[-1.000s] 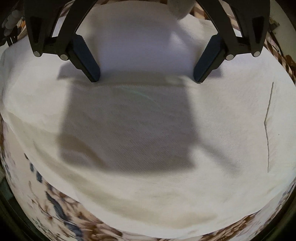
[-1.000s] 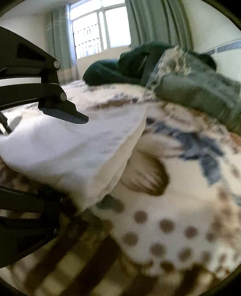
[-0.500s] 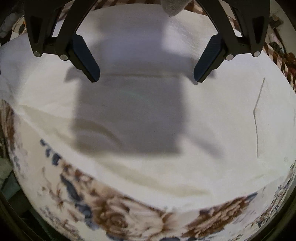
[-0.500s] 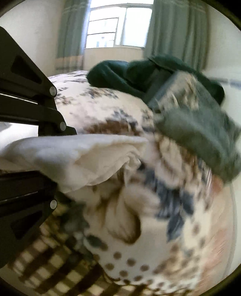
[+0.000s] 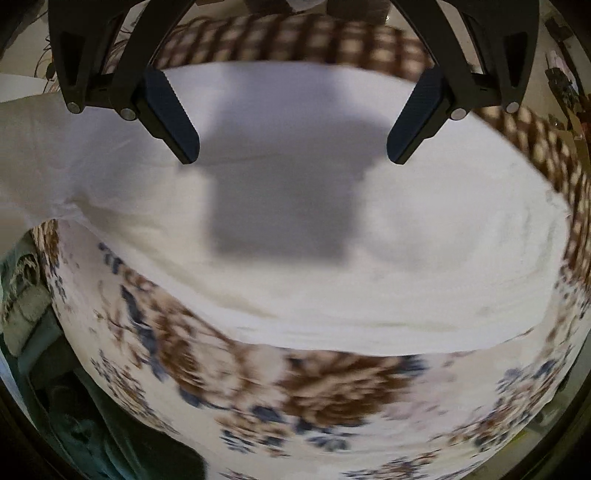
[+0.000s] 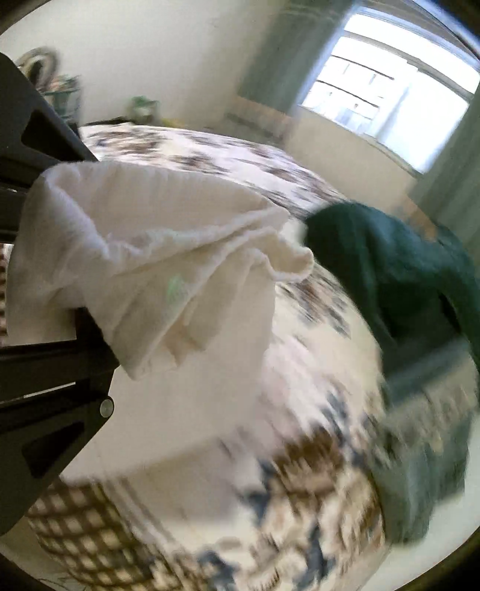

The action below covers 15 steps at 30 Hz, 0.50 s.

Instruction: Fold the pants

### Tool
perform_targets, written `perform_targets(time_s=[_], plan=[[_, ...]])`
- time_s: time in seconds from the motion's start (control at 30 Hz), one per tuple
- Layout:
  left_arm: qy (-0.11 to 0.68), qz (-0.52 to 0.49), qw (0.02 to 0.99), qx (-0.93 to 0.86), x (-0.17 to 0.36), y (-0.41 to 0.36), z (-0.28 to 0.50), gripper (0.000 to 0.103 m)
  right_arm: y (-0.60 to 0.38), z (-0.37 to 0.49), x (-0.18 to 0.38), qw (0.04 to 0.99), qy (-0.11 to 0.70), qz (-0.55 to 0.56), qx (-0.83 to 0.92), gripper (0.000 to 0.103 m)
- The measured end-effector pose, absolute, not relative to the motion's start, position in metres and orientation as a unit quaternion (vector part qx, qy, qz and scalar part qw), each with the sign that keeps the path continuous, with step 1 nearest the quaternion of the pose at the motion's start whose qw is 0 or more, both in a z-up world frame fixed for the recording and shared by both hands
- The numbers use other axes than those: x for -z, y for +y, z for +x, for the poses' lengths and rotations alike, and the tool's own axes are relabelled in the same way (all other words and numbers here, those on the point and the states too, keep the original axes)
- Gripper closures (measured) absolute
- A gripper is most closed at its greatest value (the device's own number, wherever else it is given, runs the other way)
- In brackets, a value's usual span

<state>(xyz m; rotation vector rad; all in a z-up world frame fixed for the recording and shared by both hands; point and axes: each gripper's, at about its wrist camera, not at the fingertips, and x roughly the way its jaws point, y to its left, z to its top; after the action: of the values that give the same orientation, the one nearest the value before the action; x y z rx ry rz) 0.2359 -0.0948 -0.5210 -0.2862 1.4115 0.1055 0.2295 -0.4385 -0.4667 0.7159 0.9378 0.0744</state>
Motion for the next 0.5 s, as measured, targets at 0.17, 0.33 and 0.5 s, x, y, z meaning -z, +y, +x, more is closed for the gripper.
perform_targets(time_s=[0.17, 0.33, 0.5], plan=[[0.643, -0.154, 0.746, -0.084, 0.526, -0.032, 0.208, 0.000, -0.327, 0.234, 0.513, 0.815, 0.499, 0.278, -0.092, 0.096], [0.642, -0.188, 0.731, -0.131, 0.535, 0.024, 0.182, 0.000, -0.235, 0.229, 0.569, 0.804, 0.549, 0.199, -0.112, 0.096], [0.635, -0.214, 0.722, -0.169, 0.537, 0.067, 0.164, 0.000, -0.179, 0.219, 0.605, 0.781, 0.607, 0.111, -0.097, 0.073]])
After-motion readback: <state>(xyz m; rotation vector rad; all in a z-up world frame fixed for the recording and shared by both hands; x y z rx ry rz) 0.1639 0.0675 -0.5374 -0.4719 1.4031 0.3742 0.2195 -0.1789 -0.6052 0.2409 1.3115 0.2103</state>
